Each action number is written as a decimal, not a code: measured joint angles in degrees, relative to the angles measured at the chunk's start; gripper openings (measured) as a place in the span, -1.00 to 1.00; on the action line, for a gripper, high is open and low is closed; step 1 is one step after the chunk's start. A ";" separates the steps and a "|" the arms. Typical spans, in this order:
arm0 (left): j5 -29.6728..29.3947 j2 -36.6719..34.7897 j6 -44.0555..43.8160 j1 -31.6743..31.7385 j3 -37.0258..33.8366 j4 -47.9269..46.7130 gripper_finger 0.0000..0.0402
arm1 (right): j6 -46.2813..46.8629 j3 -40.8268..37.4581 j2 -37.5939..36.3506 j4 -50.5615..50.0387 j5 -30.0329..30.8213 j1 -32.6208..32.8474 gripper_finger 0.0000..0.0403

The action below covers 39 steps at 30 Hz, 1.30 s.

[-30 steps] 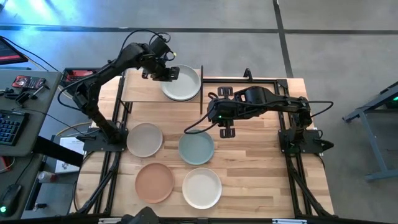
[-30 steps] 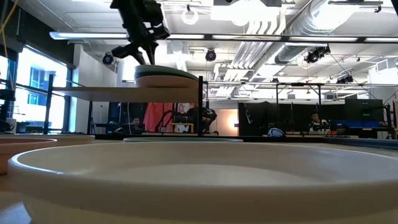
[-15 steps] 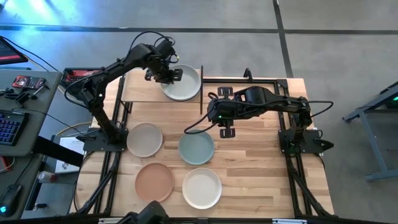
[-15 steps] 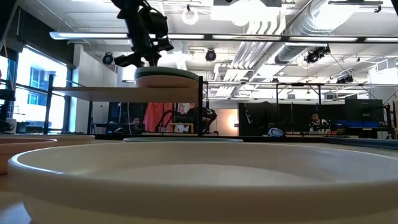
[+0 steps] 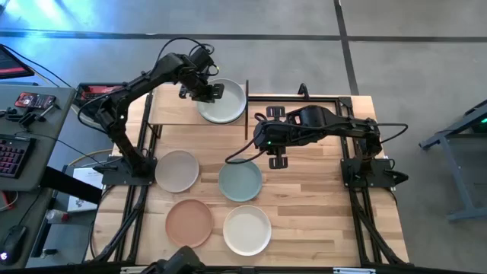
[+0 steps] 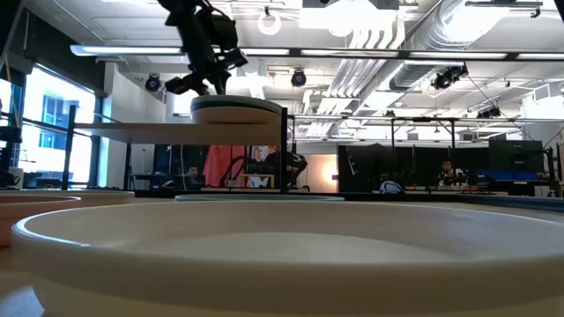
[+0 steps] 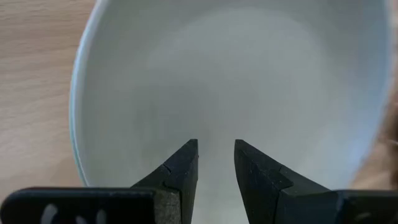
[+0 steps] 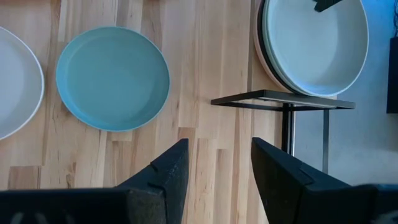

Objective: Place and stack plates onto a shelf
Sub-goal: Stack the gray plate into the light green plate on the shelf, then put the blue plate on the shelf

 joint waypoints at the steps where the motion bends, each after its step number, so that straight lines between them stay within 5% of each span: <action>1: 0.16 -0.59 0.05 0.13 0.00 0.02 -0.54 | 0.06 0.00 0.00 -0.01 0.00 0.00 -0.25; 14: 3.61 -13.95 5.93 -3.79 0.00 -1.75 -0.54 | 11.78 -1.38 -0.04 0.04 -5.04 0.00 -0.25; 27: 2.48 -22.19 8.69 -22.51 0.00 -18.20 -0.54 | 31.10 -12.31 -0.06 3.55 -8.22 0.00 -0.25; 39: -6.95 -25.88 9.84 -37.21 -0.07 -22.20 -0.54 | 54.35 -26.32 -0.02 14.67 -12.94 0.41 -0.25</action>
